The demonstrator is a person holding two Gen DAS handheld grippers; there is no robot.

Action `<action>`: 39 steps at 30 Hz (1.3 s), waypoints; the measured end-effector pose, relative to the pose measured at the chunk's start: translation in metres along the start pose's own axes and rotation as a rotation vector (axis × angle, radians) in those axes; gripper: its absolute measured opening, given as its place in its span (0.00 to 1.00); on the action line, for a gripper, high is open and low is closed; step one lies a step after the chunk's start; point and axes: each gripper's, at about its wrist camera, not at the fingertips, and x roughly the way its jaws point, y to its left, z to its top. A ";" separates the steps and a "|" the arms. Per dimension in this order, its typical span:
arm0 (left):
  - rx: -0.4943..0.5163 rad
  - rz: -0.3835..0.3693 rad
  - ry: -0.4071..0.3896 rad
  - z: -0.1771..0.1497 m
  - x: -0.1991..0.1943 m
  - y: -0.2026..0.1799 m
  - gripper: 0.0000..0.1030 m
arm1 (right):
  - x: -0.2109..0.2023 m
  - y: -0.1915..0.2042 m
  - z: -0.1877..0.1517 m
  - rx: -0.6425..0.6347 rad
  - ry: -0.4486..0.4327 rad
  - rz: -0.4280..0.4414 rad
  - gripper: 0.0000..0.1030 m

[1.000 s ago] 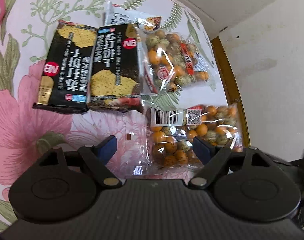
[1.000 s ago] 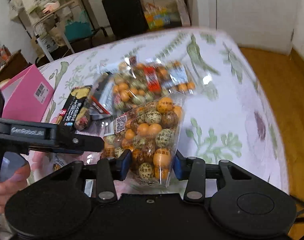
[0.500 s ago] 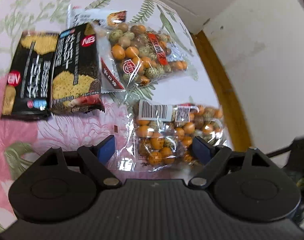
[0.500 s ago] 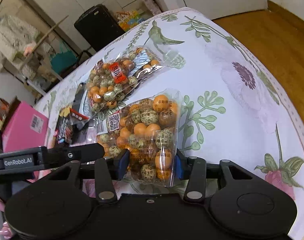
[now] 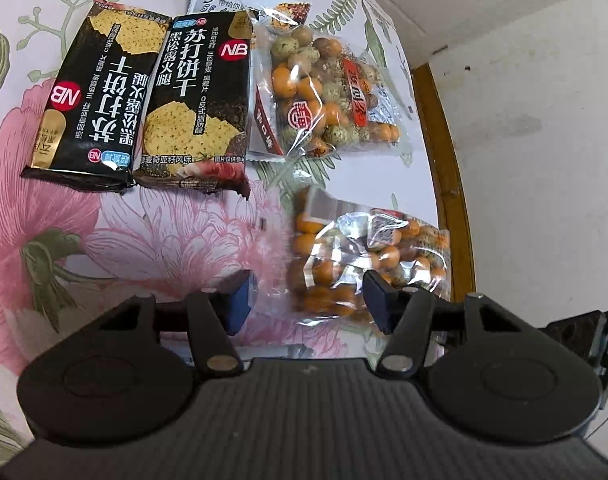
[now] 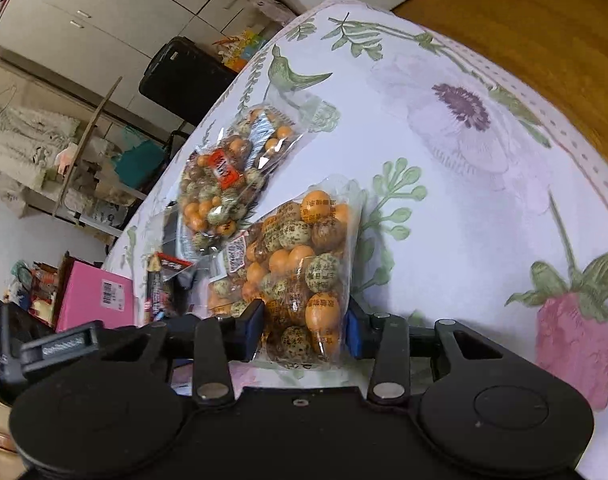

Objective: Organize snacks
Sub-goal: 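Grasp the clear speckled-egg bag with the left tool while the right tool grasps its other end, then carry the egg bag into the pink box and open both tools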

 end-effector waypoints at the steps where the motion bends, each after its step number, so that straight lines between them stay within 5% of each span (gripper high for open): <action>1: -0.007 -0.008 -0.007 0.000 0.000 0.000 0.56 | 0.000 -0.001 0.000 0.024 0.007 0.022 0.41; 10: -0.007 -0.041 -0.028 -0.008 -0.001 -0.005 0.54 | -0.008 0.001 0.001 0.055 -0.020 0.059 0.35; 18: 0.028 -0.014 0.024 -0.010 -0.005 -0.014 0.42 | -0.028 0.028 0.003 -0.027 -0.021 0.039 0.32; 39: 0.022 -0.030 0.015 -0.022 -0.116 -0.008 0.42 | -0.061 0.118 -0.015 -0.173 0.066 0.082 0.32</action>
